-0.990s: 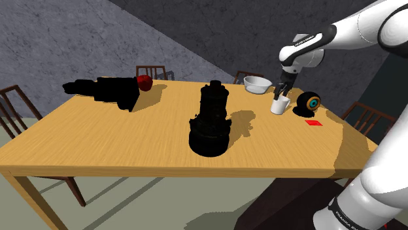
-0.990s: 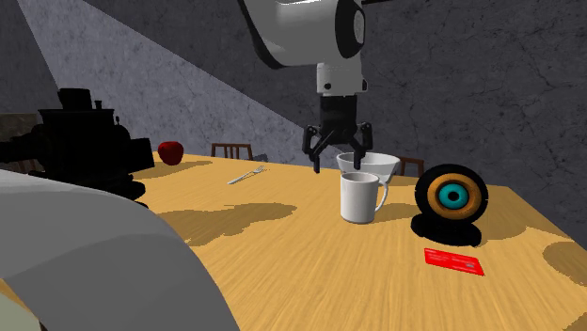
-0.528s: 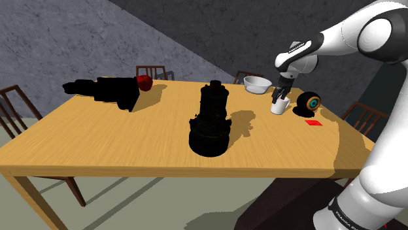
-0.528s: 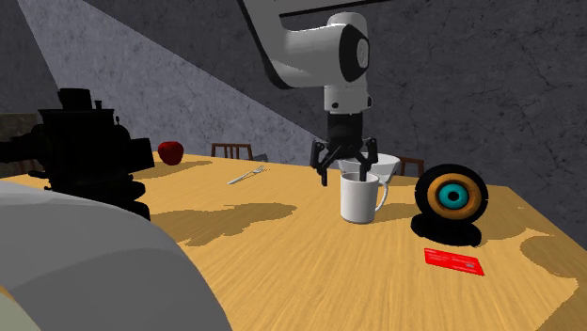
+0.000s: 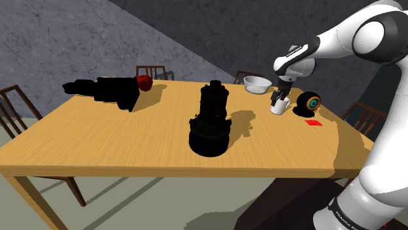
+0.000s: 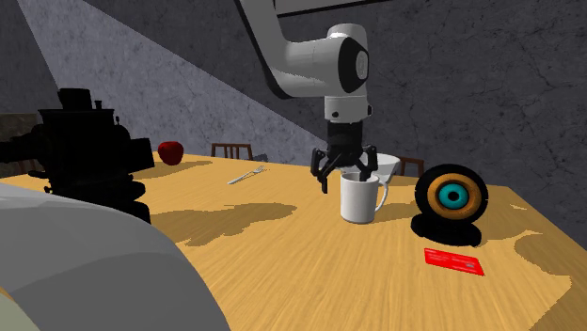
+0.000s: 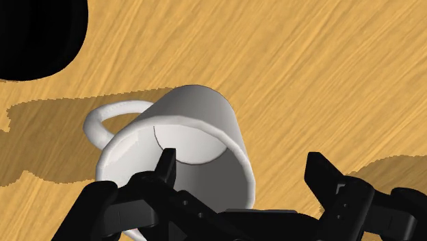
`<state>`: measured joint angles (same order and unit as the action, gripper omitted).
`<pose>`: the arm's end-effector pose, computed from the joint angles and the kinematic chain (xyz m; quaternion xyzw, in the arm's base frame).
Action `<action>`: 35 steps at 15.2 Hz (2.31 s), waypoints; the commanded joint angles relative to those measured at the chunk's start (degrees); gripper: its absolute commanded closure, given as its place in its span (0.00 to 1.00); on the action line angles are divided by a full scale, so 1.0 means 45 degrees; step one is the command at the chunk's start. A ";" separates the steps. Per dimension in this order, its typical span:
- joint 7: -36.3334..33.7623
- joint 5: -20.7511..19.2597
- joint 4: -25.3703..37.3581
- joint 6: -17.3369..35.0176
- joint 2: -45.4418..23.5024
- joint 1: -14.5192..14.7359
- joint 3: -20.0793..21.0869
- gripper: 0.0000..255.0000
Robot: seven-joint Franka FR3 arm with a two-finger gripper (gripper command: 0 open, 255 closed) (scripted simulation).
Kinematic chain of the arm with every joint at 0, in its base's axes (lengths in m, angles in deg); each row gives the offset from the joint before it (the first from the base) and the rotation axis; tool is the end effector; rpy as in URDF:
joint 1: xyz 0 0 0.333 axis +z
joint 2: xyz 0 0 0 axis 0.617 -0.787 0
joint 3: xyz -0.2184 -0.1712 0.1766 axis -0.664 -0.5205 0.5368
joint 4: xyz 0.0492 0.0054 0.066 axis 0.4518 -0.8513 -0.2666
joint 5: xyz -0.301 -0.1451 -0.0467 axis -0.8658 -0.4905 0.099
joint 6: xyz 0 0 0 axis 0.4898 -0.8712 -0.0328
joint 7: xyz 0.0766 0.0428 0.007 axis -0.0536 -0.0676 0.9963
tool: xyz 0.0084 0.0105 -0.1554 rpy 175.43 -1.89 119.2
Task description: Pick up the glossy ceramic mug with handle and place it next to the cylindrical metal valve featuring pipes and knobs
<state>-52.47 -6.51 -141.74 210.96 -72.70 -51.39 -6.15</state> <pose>0.4569 -0.3344 0.3474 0.9988 -0.0354 0.0227 0.0252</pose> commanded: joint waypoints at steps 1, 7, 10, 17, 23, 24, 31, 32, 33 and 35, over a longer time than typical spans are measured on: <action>0.0002 0.0001 -0.0002 0.0004 -0.0001 -0.0001 0.0000 0.00; 0.0001 0.0001 -0.0001 0.0002 0.0000 0.0000 0.0000 1.00; 0.0001 0.0000 -0.0002 0.0002 0.0001 -0.0001 0.0000 1.00; -0.0174 -0.0275 0.0334 -0.0737 0.0448 0.0077 -0.0093 1.00; -0.0349 -0.0553 0.0833 -0.1651 0.0910 0.0144 -0.0169 1.00; -0.0374 -0.0593 0.0927 -0.1806 0.0978 0.0154 -0.0179 1.00; -0.0520 -0.0828 0.1663 -0.2907 0.1385 0.0200 -0.0227 1.00; -0.0537 -0.0855 0.1780 -0.3066 0.1433 0.0205 -0.0232 1.00; -0.0552 -0.0880 0.1900 -0.3226 0.1477 0.0209 -0.0236 1.00; -0.0579 -0.0925 0.2150 -0.3549 0.1559 0.0215 -0.0244 1.00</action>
<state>-54.95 -10.51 -132.69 195.87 -65.98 -50.46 -7.24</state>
